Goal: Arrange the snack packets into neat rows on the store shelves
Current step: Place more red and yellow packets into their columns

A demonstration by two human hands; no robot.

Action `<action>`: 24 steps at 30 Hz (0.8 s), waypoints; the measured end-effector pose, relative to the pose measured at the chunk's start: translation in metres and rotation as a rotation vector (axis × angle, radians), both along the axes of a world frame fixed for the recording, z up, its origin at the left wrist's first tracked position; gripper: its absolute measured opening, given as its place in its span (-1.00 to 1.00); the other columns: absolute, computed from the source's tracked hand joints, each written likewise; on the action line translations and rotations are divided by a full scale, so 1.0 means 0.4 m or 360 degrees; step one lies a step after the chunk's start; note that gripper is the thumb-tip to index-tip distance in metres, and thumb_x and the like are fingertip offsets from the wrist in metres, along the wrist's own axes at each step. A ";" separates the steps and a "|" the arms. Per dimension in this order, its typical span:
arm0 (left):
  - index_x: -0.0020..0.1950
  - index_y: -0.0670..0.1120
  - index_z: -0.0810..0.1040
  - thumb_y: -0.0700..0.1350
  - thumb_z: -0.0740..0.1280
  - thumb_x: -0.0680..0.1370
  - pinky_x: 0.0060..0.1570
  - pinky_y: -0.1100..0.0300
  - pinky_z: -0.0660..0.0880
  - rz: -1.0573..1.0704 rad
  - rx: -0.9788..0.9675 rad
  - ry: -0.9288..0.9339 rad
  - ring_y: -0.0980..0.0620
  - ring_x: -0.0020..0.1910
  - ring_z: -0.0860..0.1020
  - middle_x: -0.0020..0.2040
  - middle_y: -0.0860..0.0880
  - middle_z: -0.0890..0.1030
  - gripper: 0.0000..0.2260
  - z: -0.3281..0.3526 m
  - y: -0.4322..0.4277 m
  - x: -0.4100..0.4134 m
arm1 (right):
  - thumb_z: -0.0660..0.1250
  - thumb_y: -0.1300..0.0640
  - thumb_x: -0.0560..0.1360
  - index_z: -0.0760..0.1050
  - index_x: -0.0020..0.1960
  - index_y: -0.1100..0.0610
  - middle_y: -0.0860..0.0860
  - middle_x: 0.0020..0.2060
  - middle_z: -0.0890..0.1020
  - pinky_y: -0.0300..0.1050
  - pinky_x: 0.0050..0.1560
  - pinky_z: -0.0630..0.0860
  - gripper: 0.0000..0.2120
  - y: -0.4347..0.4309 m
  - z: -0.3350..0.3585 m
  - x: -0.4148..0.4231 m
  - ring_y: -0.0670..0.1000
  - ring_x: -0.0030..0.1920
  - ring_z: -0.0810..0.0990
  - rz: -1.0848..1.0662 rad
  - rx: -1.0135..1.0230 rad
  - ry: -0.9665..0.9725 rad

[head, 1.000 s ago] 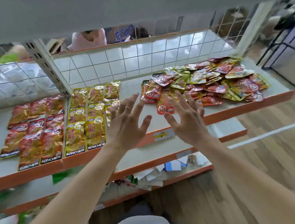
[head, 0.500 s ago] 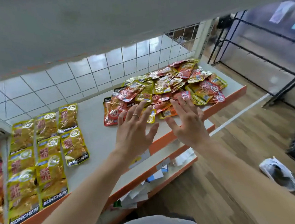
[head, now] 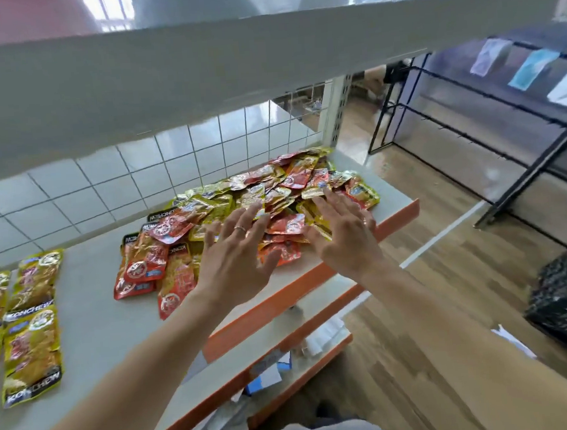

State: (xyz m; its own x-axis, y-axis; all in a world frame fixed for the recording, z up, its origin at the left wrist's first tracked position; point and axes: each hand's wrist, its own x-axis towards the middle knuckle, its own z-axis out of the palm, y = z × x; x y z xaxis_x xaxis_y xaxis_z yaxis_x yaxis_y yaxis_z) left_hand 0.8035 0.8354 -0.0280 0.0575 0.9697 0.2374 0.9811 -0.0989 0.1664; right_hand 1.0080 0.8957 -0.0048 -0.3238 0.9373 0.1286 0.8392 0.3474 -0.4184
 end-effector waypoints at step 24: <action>0.35 -0.07 0.35 -0.19 0.18 0.62 -0.06 0.09 0.46 0.0041 -0.0286 0.0289 -0.11 0.03 0.54 0.08 -0.09 0.57 -0.71 0.016 0.266 0.422 | 0.35 0.09 0.54 0.25 0.51 0.04 -0.01 0.37 0.48 0.05 0.31 0.35 -0.42 0.407 -0.083 0.301 0.06 0.37 0.42 0.0794 0.0186 -0.0765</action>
